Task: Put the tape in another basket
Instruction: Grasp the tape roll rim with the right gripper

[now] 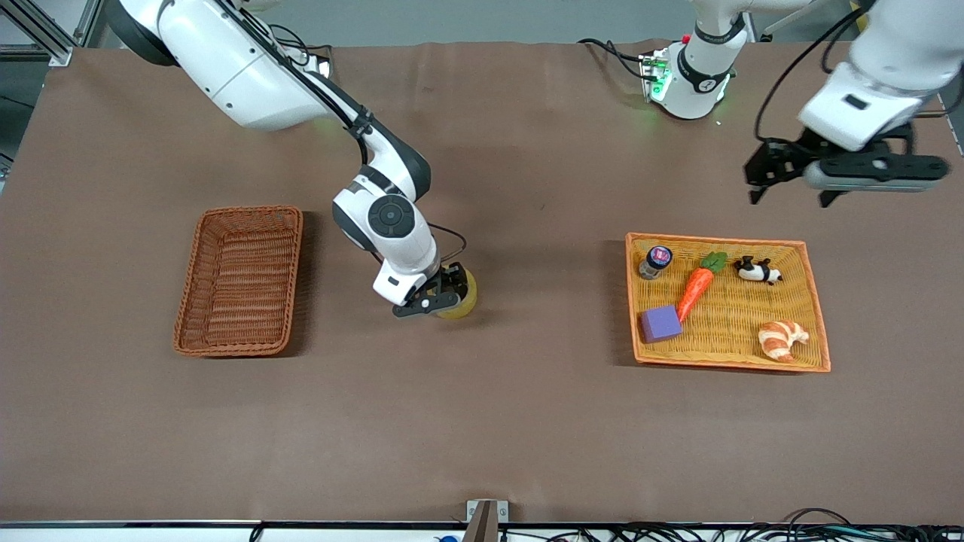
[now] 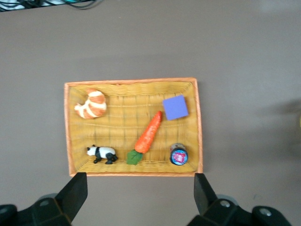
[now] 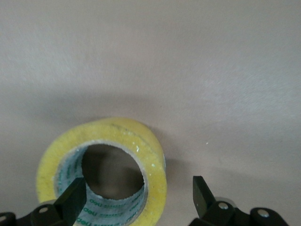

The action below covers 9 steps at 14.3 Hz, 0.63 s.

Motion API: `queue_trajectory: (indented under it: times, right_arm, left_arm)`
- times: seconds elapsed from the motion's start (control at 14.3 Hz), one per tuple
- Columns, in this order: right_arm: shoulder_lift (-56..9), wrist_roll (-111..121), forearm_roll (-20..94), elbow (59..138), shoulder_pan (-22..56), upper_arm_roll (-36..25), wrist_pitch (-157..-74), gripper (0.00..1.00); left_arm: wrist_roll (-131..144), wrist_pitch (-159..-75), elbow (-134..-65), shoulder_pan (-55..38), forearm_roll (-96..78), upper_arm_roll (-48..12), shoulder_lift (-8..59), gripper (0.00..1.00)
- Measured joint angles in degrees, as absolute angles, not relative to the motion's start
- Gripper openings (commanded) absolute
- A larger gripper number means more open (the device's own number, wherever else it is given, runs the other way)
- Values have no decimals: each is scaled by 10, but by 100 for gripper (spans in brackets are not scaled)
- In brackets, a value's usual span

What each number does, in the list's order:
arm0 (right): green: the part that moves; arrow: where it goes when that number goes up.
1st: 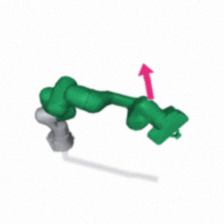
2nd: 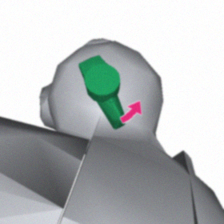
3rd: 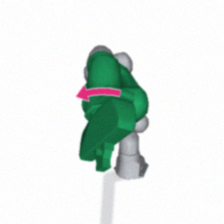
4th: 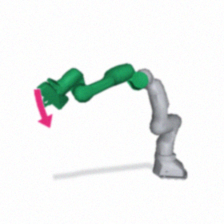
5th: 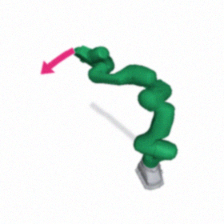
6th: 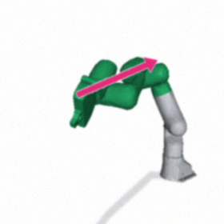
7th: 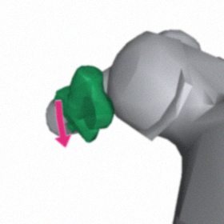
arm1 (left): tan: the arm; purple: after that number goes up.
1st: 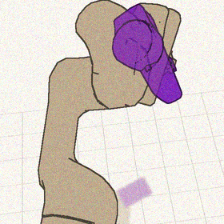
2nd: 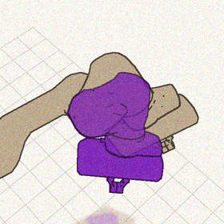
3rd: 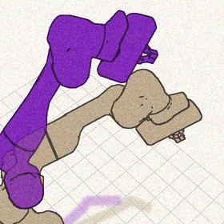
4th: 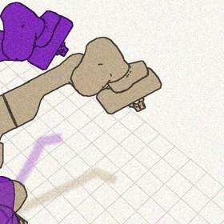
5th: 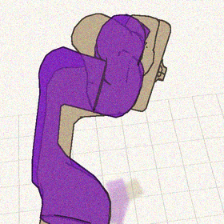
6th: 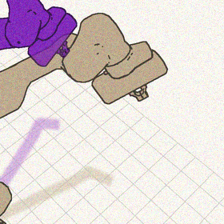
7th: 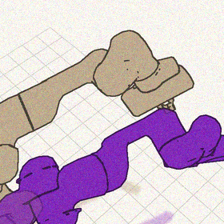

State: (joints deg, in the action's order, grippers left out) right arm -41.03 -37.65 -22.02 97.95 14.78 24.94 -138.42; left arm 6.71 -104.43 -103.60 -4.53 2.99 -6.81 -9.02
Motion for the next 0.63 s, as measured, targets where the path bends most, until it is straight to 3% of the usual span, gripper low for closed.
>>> queue_trajectory:
  times: [0.28, 0.42, 0.49, 0.63]
  right_arm:
    - [-413, -377, -241, 988, 148, 249, -1387, 99]
    - [-420, -377, -261, 988, 148, 249, -1391, 92]
    - [-425, -377, -269, 988, 148, 249, -1395, 85]
    - [-431, -378, -280, 988, 148, 249, -1399, 61]
  left_arm:
    - [64, -1041, -999, -19, 28, -67, -70, 100]
    - [64, -1022, -976, -18, 18, -67, -49, 100]
    - [64, -1012, -967, -17, 15, -67, -40, 100]
    - [66, -1003, -958, -15, 10, -67, -25, 100]
